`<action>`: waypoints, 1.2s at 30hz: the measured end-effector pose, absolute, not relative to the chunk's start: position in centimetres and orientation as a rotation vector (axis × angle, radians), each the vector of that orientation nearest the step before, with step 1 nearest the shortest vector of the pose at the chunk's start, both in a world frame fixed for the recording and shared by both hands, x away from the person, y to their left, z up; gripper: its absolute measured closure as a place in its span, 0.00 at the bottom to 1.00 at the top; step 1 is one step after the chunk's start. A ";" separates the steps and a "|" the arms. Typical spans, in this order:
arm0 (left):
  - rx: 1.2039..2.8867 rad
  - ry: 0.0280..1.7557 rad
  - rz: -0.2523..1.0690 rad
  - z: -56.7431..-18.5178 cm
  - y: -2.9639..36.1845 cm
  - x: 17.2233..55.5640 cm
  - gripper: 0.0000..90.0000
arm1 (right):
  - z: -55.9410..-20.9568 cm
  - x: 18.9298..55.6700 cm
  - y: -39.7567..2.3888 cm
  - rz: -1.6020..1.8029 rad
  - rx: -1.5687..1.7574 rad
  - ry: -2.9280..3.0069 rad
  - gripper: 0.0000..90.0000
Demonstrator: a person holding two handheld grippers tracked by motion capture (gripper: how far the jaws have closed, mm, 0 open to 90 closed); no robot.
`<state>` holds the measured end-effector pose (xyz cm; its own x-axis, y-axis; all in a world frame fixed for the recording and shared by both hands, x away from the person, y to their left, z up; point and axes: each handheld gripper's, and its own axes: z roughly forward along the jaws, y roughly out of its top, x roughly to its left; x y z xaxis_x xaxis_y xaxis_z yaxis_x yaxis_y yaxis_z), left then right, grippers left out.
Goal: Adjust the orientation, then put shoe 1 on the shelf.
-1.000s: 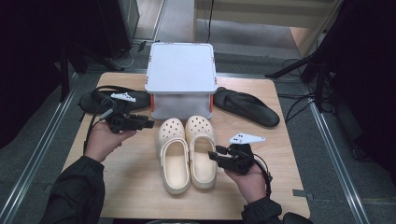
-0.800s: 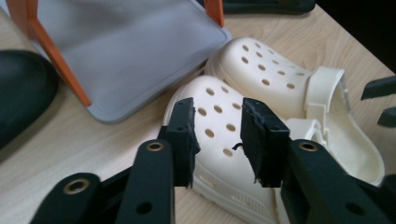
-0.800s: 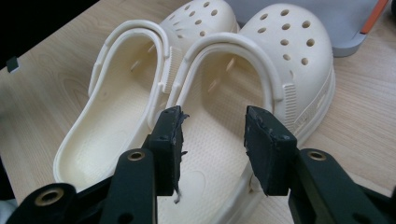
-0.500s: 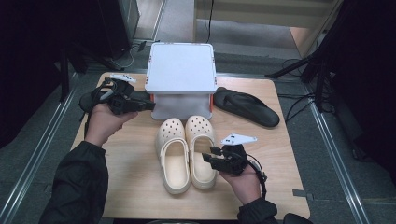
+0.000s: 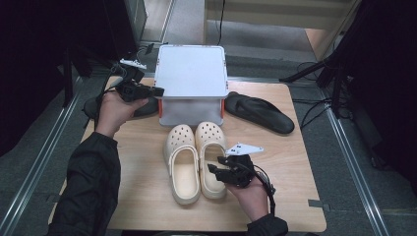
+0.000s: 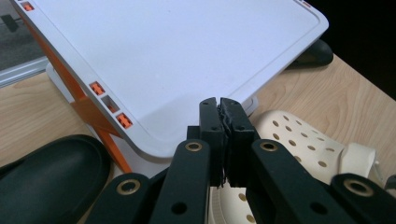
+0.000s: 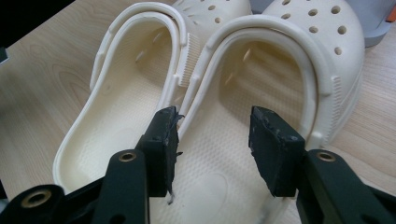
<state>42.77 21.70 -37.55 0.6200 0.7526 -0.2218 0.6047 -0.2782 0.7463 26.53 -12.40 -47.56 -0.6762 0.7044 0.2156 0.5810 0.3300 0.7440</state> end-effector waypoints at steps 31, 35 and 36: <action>1.975 1.100 0.230 -38.3 21.9 44.0 0.97 | -49.6 28.4 -6.8 1.211 1.347 2.409 0.48; 1.978 1.098 0.238 -38.3 21.9 44.0 0.97 | -49.6 28.7 -6.7 1.199 1.347 2.394 0.51; 1.979 1.097 0.240 -38.3 21.9 44.0 0.97 | -49.7 28.8 -6.6 1.201 1.351 2.392 0.50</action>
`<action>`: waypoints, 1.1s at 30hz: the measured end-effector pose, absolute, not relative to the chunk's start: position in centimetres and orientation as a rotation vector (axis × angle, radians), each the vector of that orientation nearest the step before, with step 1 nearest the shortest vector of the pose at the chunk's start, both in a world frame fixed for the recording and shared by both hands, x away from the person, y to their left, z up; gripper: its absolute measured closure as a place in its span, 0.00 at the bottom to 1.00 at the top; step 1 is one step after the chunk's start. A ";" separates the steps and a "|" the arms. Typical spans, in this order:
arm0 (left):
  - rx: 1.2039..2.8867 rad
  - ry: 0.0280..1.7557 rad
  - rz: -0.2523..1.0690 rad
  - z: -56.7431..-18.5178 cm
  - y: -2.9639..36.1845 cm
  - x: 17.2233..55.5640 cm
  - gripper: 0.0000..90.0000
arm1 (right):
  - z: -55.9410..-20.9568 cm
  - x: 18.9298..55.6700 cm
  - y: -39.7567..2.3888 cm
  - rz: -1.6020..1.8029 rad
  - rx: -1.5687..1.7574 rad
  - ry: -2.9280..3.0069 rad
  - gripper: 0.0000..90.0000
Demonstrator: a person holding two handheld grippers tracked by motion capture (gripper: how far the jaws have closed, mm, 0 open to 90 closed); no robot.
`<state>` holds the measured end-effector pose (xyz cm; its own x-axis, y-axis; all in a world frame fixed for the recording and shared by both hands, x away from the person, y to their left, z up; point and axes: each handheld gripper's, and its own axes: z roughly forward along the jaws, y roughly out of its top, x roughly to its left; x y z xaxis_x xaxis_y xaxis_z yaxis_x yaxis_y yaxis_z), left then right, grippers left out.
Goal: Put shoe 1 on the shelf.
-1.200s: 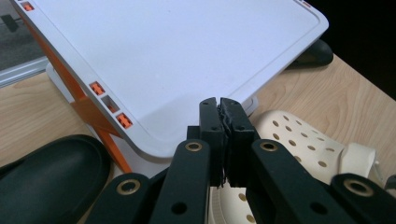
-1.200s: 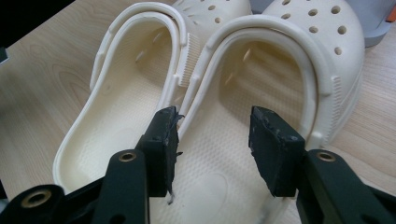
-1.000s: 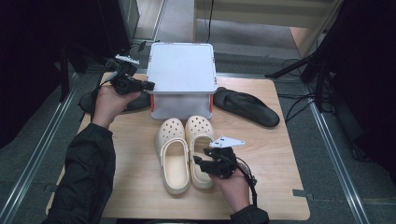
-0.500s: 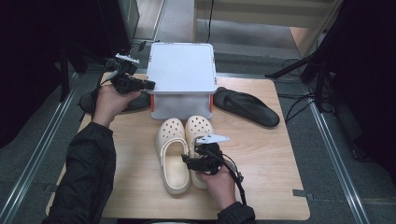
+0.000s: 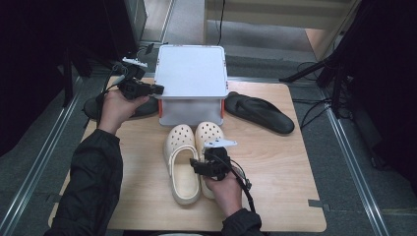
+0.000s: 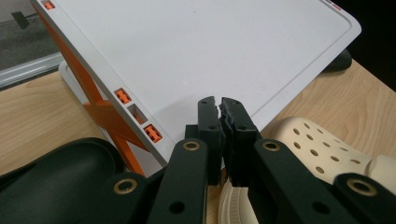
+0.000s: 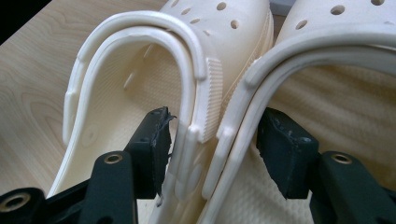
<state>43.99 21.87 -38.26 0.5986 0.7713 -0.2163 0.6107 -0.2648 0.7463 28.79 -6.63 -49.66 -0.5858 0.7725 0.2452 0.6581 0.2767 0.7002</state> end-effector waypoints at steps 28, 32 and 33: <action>1.979 1.087 0.245 -38.3 21.6 43.9 0.97 | -50.0 29.6 -6.5 1.214 1.489 2.317 0.68; 1.977 1.087 0.237 -38.3 21.7 44.0 0.96 | -49.8 29.6 -6.6 1.183 1.463 2.309 0.71; 1.979 1.087 0.240 -38.3 21.7 44.0 0.96 | -49.7 29.6 -6.7 1.173 1.450 2.313 0.72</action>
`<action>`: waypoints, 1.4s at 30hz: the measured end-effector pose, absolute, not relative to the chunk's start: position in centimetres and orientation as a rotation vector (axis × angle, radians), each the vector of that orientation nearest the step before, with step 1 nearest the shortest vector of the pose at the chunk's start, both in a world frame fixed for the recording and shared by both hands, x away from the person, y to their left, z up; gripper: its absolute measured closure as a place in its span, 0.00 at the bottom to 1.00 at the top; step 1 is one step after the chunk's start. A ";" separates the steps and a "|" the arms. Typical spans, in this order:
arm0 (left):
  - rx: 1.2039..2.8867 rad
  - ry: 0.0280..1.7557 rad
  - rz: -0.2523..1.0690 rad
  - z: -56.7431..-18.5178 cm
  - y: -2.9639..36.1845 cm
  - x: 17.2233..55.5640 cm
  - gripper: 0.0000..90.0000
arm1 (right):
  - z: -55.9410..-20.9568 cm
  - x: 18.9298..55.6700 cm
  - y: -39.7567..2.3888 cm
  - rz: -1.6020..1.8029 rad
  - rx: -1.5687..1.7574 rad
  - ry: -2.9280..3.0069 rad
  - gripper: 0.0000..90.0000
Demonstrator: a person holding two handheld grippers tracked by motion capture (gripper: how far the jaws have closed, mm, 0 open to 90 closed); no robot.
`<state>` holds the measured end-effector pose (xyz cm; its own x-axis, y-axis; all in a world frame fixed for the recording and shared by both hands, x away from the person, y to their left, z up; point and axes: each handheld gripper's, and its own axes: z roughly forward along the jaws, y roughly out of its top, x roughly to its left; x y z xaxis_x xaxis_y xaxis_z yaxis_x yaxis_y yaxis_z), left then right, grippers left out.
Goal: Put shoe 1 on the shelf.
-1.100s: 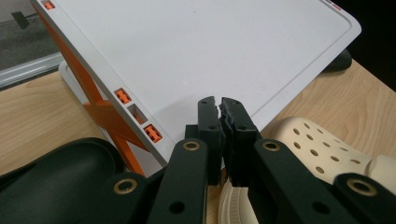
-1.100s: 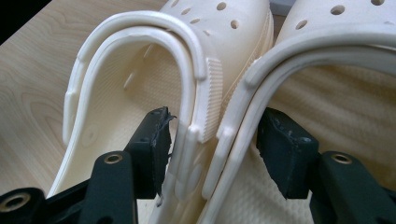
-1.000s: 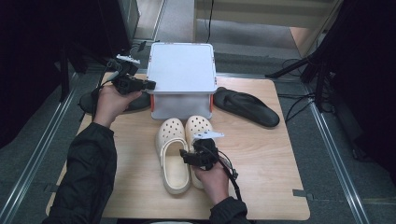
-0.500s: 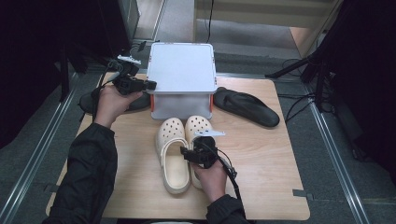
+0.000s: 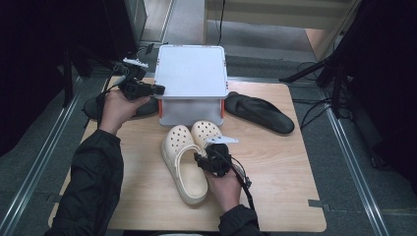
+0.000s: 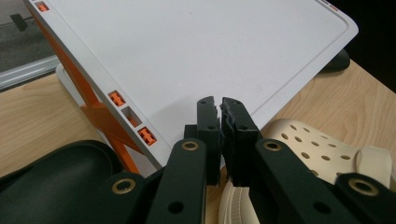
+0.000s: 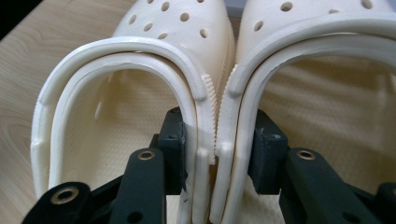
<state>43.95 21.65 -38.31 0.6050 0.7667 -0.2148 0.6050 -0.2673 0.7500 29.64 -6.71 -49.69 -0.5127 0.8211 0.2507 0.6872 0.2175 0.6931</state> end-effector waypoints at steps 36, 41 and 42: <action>1.963 1.089 0.219 -38.4 21.9 44.1 0.96 | -45.6 36.9 -5.4 1.209 1.420 2.254 0.74; 1.957 1.087 0.208 -38.5 22.0 44.1 0.96 | -46.4 39.2 -4.8 1.181 1.437 2.224 0.74; 1.954 1.091 0.204 -38.5 22.0 44.1 0.96 | -46.7 39.7 -4.7 1.185 1.443 2.214 0.74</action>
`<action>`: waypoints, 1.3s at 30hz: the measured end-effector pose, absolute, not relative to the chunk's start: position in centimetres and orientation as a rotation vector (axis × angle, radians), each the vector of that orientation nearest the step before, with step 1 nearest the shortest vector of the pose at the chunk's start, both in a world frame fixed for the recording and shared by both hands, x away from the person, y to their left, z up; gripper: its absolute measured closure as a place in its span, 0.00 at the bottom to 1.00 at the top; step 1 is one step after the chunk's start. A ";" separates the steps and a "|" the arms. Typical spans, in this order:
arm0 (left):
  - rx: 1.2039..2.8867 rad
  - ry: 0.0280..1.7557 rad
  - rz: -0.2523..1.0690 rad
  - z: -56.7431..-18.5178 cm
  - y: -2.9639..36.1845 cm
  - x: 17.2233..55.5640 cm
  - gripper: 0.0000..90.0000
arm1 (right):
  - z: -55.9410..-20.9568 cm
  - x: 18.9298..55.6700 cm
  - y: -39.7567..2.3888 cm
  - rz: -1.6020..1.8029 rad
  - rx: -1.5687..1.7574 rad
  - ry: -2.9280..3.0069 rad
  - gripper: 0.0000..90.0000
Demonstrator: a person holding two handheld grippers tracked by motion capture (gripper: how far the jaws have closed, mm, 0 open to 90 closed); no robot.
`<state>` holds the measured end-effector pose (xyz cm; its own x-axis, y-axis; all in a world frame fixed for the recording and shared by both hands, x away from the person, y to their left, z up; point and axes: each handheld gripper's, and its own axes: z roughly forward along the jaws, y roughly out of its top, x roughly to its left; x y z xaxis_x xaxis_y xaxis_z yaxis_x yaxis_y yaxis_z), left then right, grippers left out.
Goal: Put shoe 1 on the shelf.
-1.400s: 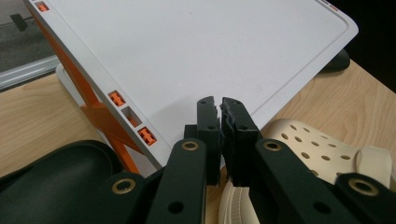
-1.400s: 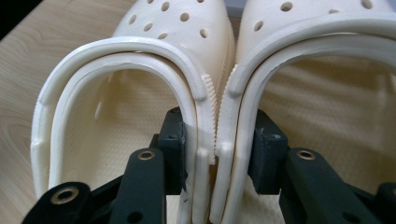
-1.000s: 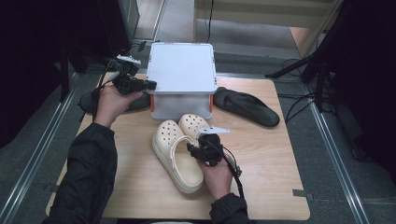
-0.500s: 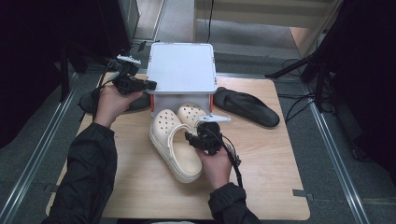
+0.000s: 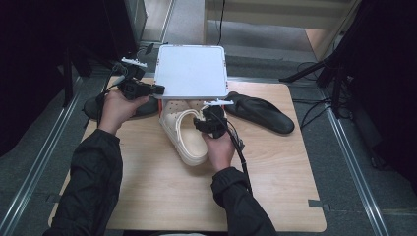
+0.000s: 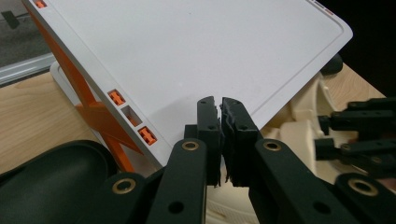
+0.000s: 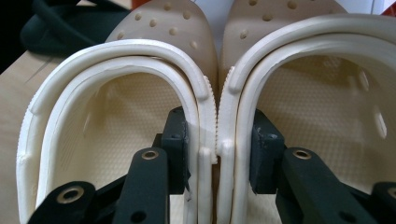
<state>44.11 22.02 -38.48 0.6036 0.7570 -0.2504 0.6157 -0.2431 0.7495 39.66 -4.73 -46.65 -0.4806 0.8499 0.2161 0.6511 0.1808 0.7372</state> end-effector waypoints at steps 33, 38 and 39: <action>1.959 1.087 0.213 -38.5 21.9 44.0 0.96 | -48.1 41.5 -3.7 1.226 1.544 2.169 0.58; 1.959 1.088 0.213 -38.5 21.9 44.0 0.96 | -47.4 40.7 -4.3 1.252 1.524 2.156 0.58; 1.960 1.088 0.212 -38.5 21.9 44.0 0.96 | -47.3 40.5 -4.5 1.258 1.521 2.157 0.58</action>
